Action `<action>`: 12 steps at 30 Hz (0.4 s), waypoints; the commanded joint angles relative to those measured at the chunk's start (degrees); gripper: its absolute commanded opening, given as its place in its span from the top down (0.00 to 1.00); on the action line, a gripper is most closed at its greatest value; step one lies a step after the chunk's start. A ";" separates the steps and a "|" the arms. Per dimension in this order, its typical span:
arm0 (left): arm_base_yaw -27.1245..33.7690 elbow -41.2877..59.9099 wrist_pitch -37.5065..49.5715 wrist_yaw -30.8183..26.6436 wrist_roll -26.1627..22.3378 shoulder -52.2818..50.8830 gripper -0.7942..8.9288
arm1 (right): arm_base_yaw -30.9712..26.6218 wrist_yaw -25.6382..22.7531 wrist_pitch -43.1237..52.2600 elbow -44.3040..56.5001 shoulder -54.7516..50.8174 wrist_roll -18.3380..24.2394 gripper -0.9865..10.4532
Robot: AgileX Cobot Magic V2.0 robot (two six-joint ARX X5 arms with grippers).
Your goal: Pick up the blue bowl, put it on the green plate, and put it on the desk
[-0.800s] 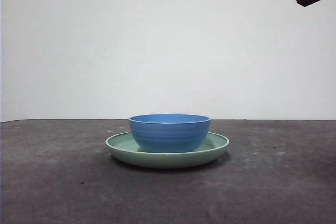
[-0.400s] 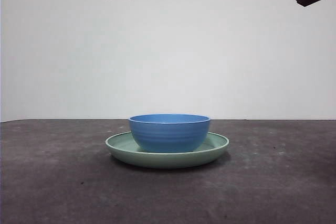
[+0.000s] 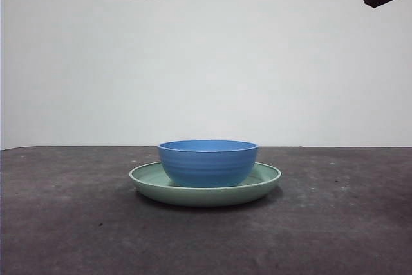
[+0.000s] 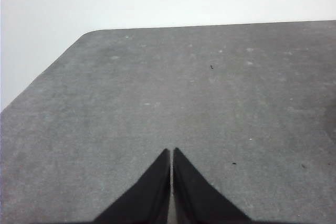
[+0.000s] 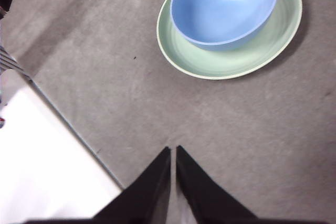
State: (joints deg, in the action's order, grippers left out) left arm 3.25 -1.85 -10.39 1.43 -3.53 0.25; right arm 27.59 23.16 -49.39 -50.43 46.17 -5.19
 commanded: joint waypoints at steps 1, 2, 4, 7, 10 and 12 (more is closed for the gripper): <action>0.17 1.18 -0.33 -0.02 0.15 -0.09 0.91 | -1.84 -2.99 1.53 -0.44 -2.38 4.09 0.90; 0.17 1.18 -0.33 -0.02 0.15 -0.09 0.91 | -3.37 -4.22 3.08 -0.11 -3.50 4.72 0.90; 0.17 1.18 -0.33 -0.02 0.15 -0.09 0.91 | -7.13 -5.22 8.24 1.60 -6.34 4.55 0.90; 0.17 1.18 -0.33 -0.02 0.15 -0.09 0.91 | -14.16 -5.22 17.77 6.71 -12.79 3.26 0.90; 0.17 1.18 -0.33 -0.02 0.15 -0.07 0.91 | -20.70 -5.46 26.86 13.70 -19.28 3.28 0.90; 0.17 1.18 -0.35 -0.02 0.15 -0.07 0.91 | -24.87 -6.75 32.17 19.30 -23.87 3.26 0.90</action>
State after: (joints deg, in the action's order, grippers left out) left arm 3.25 -1.85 -10.37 1.43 -3.53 0.25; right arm 4.21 16.93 -19.75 -33.28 23.66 -1.93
